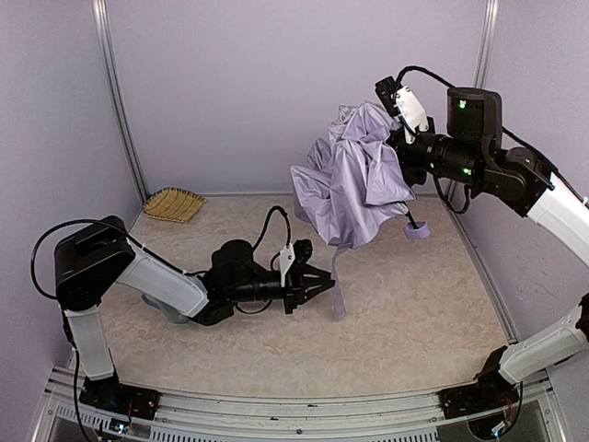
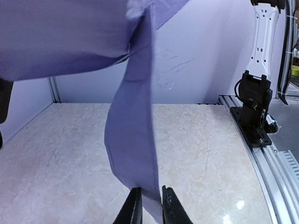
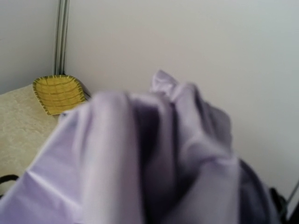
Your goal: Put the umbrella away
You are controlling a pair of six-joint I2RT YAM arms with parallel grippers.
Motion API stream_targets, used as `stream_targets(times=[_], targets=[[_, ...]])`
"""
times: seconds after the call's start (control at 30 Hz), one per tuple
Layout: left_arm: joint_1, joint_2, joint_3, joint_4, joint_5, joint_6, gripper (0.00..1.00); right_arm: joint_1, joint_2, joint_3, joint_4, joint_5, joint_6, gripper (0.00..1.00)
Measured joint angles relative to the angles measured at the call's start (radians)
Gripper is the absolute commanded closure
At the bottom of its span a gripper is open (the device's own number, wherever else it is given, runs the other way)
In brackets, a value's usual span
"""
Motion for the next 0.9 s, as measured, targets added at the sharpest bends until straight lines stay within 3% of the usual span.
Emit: stream_targets(times=[0.3,0.53,0.67,0.9], targets=[[0.039,0.018,0.029,-0.095,-0.031,0.046,1.00,0.000,-0.031,-0.002,-0.046,-0.007,-0.017,1.00],[0.162,0.071,0.195,-0.265,-0.036,0.097,1.00,0.000,-0.050,0.061,-0.160,0.038,-0.110,1.00],[0.166,0.085,0.241,-0.312,-0.023,0.150,1.00,0.000,-0.048,0.092,-0.172,0.047,-0.149,1.00],[0.208,0.169,0.381,-0.410,-0.076,0.251,1.00,0.043,-0.029,0.092,-0.189,-0.093,-0.275,1.00]])
